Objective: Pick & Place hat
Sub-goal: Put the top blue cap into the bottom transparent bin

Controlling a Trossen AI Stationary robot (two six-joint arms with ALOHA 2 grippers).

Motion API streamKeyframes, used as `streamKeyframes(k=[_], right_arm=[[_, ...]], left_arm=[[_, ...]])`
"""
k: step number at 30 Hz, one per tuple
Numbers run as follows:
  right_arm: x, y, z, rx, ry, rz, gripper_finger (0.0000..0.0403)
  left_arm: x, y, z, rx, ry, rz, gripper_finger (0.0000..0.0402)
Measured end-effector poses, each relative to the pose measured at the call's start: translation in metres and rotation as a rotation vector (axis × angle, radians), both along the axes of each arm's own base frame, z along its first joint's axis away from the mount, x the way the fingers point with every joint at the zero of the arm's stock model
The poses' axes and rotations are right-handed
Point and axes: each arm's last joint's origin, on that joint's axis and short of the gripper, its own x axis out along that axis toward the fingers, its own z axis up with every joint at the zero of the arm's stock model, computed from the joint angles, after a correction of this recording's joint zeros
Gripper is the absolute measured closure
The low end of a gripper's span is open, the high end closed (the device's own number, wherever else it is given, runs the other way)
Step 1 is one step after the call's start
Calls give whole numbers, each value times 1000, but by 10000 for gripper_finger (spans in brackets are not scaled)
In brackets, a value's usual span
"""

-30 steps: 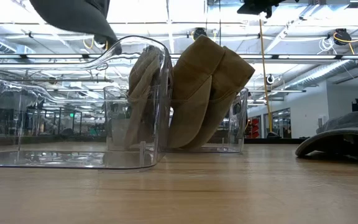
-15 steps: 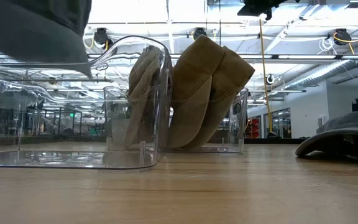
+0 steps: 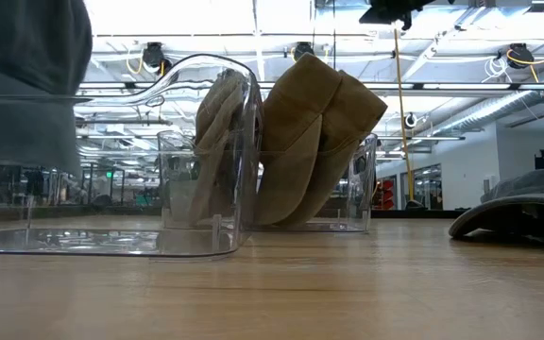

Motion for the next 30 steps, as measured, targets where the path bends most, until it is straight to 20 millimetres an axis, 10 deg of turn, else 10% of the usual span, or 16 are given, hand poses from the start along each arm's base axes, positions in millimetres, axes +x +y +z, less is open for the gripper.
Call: streamKeyframes(k=[15, 30], right_arm=[[25, 15, -1, -45, 57, 97, 403], [25, 15, -1, -12, 30, 100, 403]], left_arm=[[28, -5, -21, -17, 112, 87, 377], [22, 4, -8, -57, 76, 59, 178]])
